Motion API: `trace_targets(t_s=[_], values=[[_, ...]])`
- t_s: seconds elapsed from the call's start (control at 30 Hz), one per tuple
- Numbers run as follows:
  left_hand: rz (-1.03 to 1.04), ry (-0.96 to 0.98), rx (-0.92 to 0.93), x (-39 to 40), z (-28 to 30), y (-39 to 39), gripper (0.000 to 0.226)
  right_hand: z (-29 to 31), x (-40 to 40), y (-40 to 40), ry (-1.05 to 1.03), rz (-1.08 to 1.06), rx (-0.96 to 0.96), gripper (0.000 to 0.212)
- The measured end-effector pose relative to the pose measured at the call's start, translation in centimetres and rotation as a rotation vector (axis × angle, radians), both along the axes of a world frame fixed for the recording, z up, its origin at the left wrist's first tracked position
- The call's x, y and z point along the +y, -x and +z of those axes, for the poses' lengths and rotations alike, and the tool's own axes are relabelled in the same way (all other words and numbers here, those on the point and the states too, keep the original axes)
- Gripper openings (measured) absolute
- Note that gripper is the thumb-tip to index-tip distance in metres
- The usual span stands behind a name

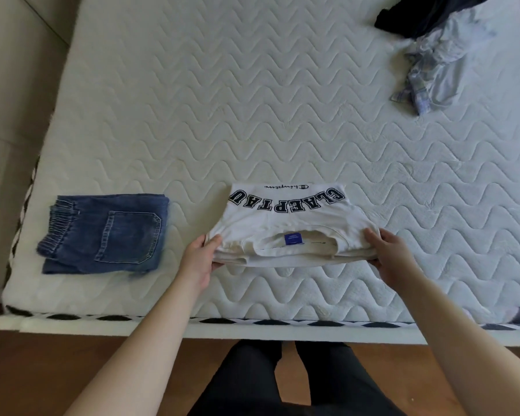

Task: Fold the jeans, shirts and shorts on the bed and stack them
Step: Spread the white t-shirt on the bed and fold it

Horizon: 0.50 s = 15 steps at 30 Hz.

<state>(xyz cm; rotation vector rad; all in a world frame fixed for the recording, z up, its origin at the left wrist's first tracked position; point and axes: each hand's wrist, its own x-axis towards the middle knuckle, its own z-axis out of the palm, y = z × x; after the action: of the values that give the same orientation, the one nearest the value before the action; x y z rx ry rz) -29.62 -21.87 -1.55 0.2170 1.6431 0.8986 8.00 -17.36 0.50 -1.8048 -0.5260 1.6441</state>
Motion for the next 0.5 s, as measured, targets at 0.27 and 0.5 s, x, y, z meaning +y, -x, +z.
trace_targets(t_s=[0.27,0.5], values=[[0.007,-0.029,-0.039,-4.1,8.5,2.3,0.006,8.9,-5.4,2.8,-0.044,-0.015,-0.006,0.015],[0.01,-0.035,-0.006,-7.4,10.8,4.5,0.007,10.9,-9.6,5.0,-0.04,0.001,0.025,0.021]])
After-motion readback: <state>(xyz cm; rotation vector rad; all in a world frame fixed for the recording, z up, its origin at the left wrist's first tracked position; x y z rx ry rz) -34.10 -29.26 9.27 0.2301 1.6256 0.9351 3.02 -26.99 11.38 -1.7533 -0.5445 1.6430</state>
